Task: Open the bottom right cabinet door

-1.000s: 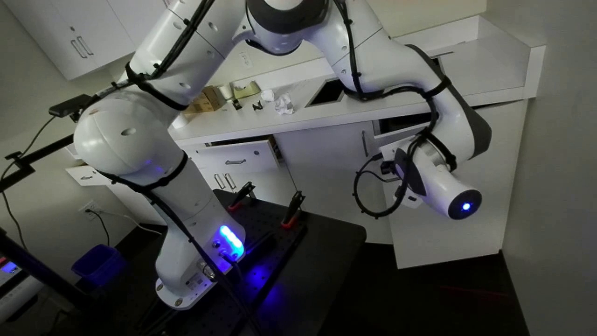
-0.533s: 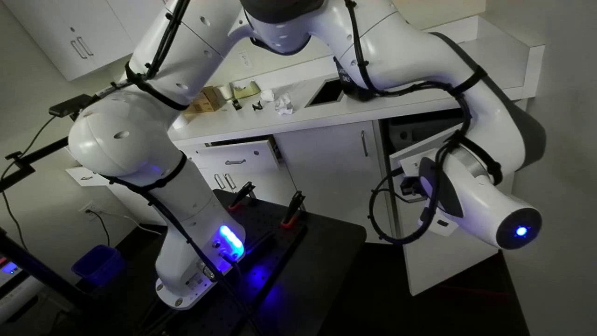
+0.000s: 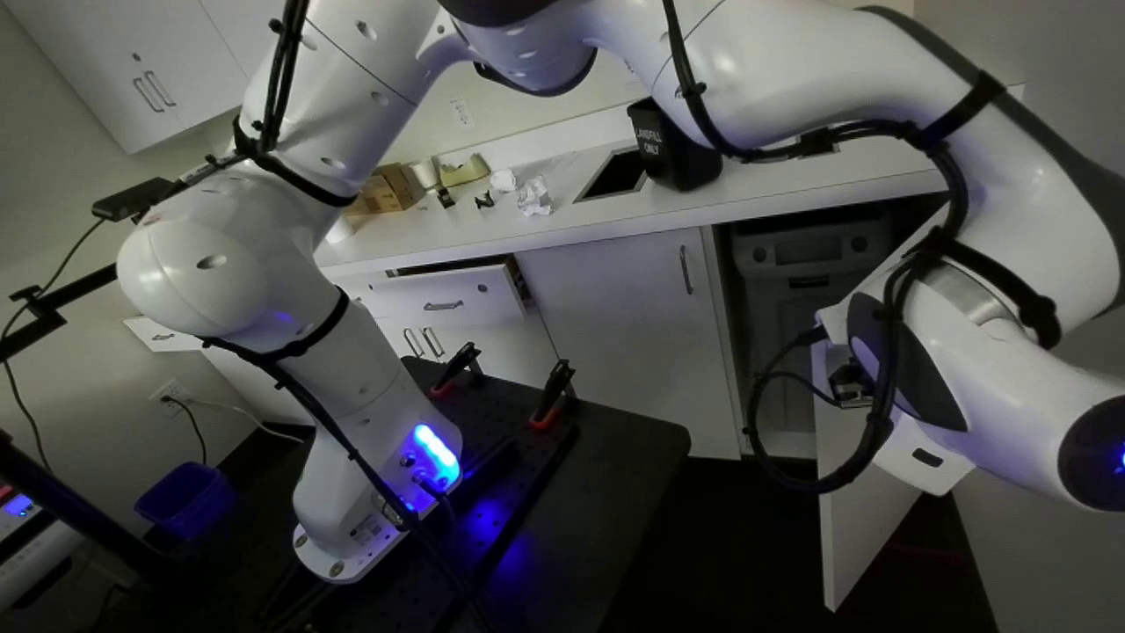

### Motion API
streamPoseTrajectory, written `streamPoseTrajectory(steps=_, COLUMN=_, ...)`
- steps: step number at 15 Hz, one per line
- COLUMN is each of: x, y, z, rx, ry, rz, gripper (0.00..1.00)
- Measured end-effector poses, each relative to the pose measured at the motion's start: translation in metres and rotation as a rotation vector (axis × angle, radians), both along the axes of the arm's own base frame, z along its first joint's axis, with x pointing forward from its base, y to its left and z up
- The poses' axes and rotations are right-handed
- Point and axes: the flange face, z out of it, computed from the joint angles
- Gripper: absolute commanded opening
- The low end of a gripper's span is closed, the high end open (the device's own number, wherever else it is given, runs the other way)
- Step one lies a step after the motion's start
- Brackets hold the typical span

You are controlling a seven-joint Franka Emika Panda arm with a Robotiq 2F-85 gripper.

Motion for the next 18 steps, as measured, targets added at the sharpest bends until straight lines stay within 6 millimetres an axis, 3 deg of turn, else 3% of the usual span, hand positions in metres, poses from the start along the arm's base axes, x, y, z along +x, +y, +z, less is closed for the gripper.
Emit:
streamPoseTrajectory(steps=1, x=0.0, y=-0.005, z=0.004, rx=-0.011, ry=0.022, rz=-0.008, gripper=0.02)
streamPoseTrajectory(steps=2, x=0.0, y=-0.008, z=0.007, rx=-0.022, ry=0.043, rz=-0.01, gripper=0.3)
streamPoseTrajectory(steps=7, x=0.004, y=-0.016, z=0.021, rx=-0.186, ry=0.192, rz=0.059, gripper=0.64)
streamPoseTrajectory(steps=11, x=0.019, y=-0.014, z=0.062, rx=-0.4, ry=0.307, rz=0.14, gripper=0.95)
streamPoseTrajectory(steps=12, x=0.025, y=-0.01, z=0.077, rx=-0.453, ry=0.324, rz=0.167, gripper=1.0)
streamPoseTrajectory(steps=18, x=0.057, y=0.035, z=0.174, rx=-0.699, ry=0.334, rz=0.321, gripper=1.0)
